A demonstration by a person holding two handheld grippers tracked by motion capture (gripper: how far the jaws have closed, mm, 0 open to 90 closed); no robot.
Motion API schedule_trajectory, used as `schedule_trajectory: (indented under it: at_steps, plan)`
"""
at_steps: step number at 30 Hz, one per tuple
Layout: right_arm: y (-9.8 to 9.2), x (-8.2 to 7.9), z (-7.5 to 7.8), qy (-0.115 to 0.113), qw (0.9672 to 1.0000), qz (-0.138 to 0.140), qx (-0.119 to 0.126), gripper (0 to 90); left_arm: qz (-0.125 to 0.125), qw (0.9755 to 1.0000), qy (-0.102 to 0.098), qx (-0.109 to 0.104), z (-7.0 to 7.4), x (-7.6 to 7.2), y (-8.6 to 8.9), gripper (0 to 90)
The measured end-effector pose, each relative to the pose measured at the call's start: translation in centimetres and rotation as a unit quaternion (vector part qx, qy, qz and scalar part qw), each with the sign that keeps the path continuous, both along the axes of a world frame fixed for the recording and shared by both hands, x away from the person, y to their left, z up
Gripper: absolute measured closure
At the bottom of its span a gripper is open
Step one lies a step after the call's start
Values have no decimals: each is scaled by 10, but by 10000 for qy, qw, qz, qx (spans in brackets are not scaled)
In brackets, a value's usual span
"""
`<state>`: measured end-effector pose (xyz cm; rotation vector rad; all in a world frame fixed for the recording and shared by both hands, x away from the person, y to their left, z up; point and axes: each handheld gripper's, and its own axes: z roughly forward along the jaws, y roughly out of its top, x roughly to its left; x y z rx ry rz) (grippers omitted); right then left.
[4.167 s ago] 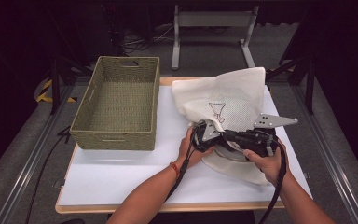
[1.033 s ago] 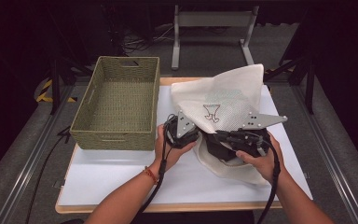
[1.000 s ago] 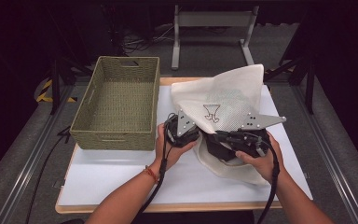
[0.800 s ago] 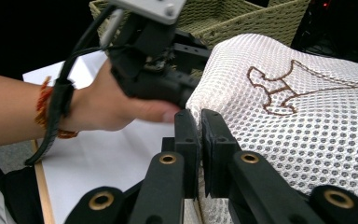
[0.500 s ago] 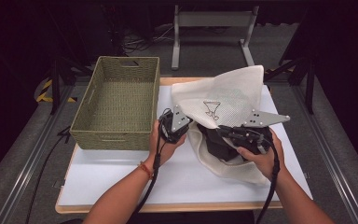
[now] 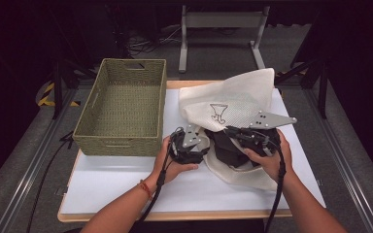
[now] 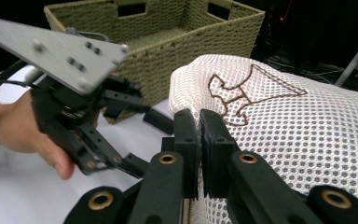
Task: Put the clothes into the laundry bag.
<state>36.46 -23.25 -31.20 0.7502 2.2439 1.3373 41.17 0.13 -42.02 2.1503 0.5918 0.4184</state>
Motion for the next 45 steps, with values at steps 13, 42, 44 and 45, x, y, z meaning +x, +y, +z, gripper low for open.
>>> schedule_trajectory:
  at_steps: [13, 42, 44, 45]
  plan:
    - [-4, -2, -10, 195, 9998, 87, 4, 859, 182, 9974, 674, 159, -26, 28, -22, 618]
    - [-7, -21, -9, 159, 9991, 380, 95, 868, -638, 9975, 40, 314, -22, -70, 45, 858]
    - [-6, -24, -7, 136, 9990, 402, 140, 868, -624, 9978, -17, 241, -19, -75, 52, 798]
    - [-5, -25, -6, 115, 9988, 452, 137, 868, -624, 9978, -17, 241, -19, -75, 52, 797]
